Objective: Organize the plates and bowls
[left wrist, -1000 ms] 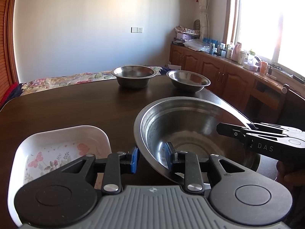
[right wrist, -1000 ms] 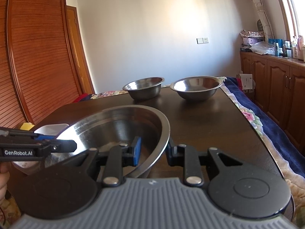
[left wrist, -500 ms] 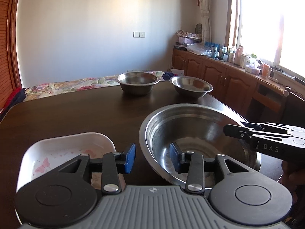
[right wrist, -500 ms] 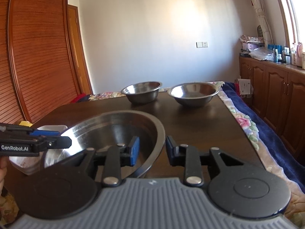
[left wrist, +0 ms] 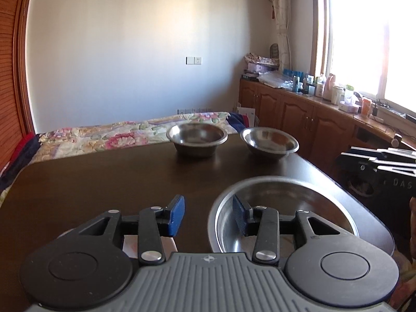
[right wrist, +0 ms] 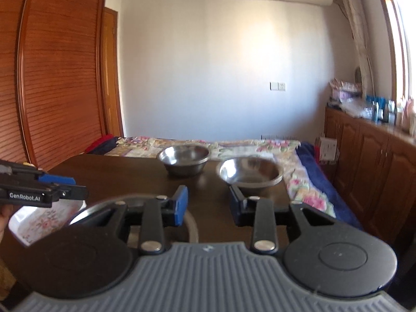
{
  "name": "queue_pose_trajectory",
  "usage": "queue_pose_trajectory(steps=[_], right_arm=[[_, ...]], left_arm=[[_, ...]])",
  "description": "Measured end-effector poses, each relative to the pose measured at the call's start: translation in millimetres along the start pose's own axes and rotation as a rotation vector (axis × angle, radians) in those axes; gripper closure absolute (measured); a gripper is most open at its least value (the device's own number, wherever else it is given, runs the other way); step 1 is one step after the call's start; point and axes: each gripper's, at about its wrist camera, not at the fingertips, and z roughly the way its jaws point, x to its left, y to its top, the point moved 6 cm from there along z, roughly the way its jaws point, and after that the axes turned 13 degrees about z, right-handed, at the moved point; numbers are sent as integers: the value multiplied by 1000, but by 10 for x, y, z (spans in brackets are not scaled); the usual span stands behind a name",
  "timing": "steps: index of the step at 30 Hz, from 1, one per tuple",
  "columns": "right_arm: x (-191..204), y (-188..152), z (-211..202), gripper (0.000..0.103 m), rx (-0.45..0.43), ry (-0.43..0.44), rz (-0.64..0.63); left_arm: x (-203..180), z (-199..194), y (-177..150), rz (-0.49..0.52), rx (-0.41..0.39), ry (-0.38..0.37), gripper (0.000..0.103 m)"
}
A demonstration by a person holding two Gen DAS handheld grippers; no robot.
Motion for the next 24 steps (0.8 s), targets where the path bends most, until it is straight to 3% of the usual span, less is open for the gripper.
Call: queue_pose_trajectory(steps=[3, 7, 18, 24], right_arm=[[-14, 165, 104, 58, -2, 9, -43], [-43, 333, 332, 57, 25, 20, -91], [2, 492, 1099, 57, 173, 120, -118], [16, 498, 1597, 57, 245, 132, -110]], left_arm=[[43, 57, 109, 9, -8, 5, 50], [98, 176, 254, 38, -10, 4, 42], [358, 758, 557, 89, 34, 2, 40], [525, 1163, 677, 82, 51, 4, 40]])
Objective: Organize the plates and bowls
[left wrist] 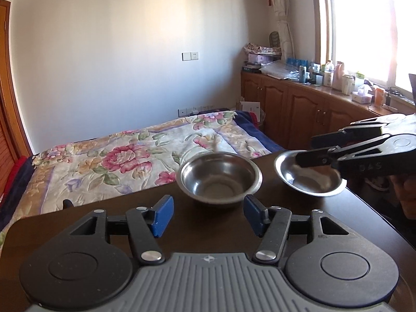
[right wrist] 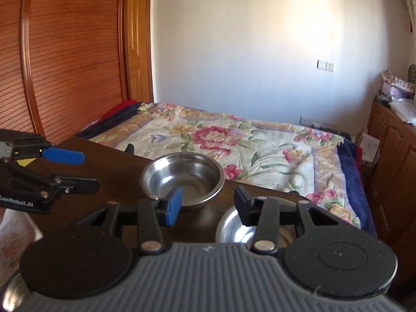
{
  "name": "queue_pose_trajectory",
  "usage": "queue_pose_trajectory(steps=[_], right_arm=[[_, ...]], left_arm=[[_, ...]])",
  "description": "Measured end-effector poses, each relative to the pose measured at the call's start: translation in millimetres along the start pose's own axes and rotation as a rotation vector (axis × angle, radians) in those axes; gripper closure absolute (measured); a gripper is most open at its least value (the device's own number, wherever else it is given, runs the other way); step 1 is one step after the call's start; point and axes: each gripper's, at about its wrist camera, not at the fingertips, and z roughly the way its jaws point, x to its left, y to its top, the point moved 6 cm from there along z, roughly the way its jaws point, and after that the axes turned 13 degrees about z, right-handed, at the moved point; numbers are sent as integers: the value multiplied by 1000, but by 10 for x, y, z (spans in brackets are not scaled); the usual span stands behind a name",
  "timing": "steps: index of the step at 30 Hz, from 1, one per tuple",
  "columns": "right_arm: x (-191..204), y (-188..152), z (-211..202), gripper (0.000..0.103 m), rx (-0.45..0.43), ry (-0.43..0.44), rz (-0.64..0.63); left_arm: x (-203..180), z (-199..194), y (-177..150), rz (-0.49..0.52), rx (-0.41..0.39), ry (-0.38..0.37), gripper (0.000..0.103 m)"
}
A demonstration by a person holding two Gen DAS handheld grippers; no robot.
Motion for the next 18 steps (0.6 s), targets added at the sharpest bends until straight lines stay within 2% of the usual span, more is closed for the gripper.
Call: queue_pose_trajectory(steps=[4, 8, 14, 18], right_arm=[[-48, 17, 293, 57, 48, 10, 24], [-99, 30, 549, 59, 87, 10, 55], [-138, 35, 758, 62, 128, 2, 81], [-146, 45, 826, 71, 156, 19, 101]], left_arm=[[86, 329, 28, -4, 26, -4, 40], [178, 622, 8, -28, 55, -13, 46], [278, 888, -14, -91, 86, -41, 49], [280, 976, -2, -90, 100, -51, 51]])
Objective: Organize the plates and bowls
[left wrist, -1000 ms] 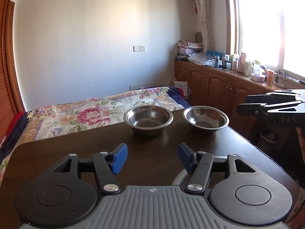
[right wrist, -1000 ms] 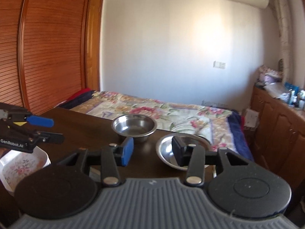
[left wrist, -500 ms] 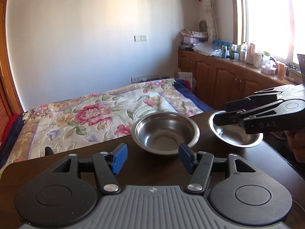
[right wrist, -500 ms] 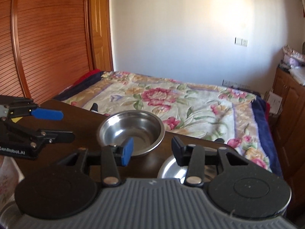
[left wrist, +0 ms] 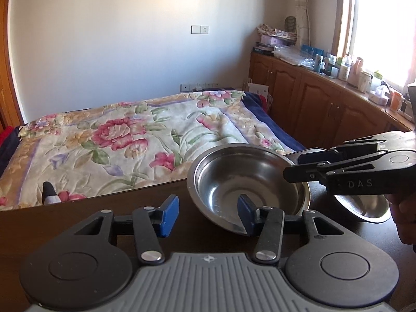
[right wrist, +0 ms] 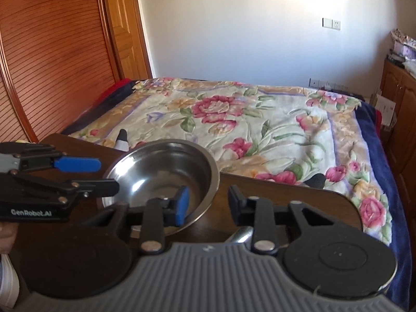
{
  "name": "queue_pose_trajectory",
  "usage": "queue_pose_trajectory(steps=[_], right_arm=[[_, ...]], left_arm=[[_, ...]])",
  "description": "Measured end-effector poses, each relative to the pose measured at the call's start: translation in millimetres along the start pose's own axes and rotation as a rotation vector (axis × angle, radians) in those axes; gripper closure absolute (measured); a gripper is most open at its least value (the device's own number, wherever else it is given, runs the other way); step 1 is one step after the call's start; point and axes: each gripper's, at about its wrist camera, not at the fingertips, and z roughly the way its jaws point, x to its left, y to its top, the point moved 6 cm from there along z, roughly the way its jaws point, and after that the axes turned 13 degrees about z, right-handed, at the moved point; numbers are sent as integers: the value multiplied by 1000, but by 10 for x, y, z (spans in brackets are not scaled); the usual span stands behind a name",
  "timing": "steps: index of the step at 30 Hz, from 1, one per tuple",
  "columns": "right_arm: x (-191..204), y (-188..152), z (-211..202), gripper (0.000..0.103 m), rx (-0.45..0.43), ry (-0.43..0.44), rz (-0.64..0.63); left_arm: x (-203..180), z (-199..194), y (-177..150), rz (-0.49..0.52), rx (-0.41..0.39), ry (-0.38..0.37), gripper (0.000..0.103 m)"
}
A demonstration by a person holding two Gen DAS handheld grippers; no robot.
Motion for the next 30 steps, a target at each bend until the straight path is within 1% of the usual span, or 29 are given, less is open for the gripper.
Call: queue_pose_trajectory(steps=[4, 9, 12, 14, 19, 22, 26, 30], right_arm=[[13, 13, 39, 72, 16, 6, 7], [24, -11, 85, 73, 38, 2, 1], [44, -32, 93, 74, 37, -5, -17], [48, -43, 107, 75, 49, 12, -5], [90, -63, 137, 80, 60, 14, -19], [85, -59, 126, 84, 58, 15, -13], [82, -58, 83, 89, 46, 9, -7], [91, -48, -22, 90, 28, 9, 5]], left_arm=[[1, 25, 21, -6, -2, -5, 52], [14, 67, -12, -15, 17, -10, 57], [13, 91, -35, -29, 28, -19, 62], [-2, 102, -46, -35, 34, -23, 68], [-7, 130, -89, -29, 51, -21, 71], [28, 130, -105, -40, 56, -17, 77], [33, 58, -89, -36, 48, -10, 83], [-10, -92, -57, -21, 26, -11, 88]])
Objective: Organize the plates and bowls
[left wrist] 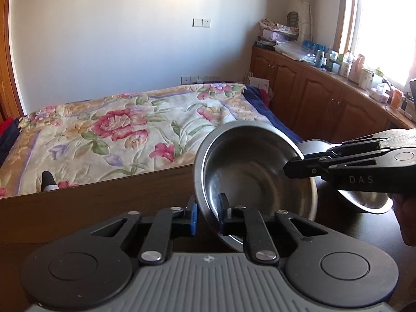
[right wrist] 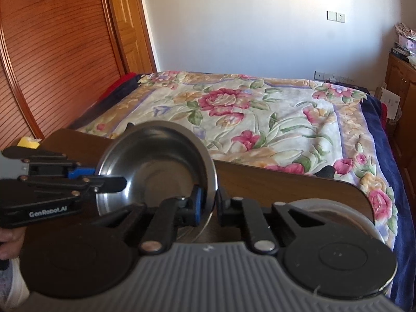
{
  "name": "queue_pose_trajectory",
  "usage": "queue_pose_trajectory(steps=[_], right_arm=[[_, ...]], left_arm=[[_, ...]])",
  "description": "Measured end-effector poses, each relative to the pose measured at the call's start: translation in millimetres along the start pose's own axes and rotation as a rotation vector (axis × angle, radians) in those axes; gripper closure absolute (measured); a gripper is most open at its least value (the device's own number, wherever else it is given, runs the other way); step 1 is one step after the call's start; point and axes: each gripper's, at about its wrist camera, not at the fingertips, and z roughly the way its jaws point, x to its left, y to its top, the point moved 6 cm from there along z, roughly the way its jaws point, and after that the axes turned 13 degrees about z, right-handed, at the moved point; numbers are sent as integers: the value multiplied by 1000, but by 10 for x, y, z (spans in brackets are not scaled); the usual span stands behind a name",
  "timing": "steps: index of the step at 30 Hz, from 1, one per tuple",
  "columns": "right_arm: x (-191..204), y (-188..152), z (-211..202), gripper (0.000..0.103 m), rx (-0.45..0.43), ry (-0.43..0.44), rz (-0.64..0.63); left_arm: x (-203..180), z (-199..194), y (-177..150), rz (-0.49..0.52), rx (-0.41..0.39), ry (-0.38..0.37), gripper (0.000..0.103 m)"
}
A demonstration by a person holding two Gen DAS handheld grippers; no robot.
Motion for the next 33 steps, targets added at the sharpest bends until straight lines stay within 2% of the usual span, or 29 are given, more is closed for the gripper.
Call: queue_pose_trajectory(steps=[19, 26, 33], right_arm=[[292, 146, -1022, 91, -158, -30, -67], [352, -16, -1317, 92, -189, -34, -87], [388, -224, -1506, 92, -196, -39, -111]], left_arm=[[-334, -1054, 228, 71, -150, 4, 88], [-538, -1424, 90, 91, -197, 9, 88], [-712, -1660, -97, 103, -210, -5, 89]])
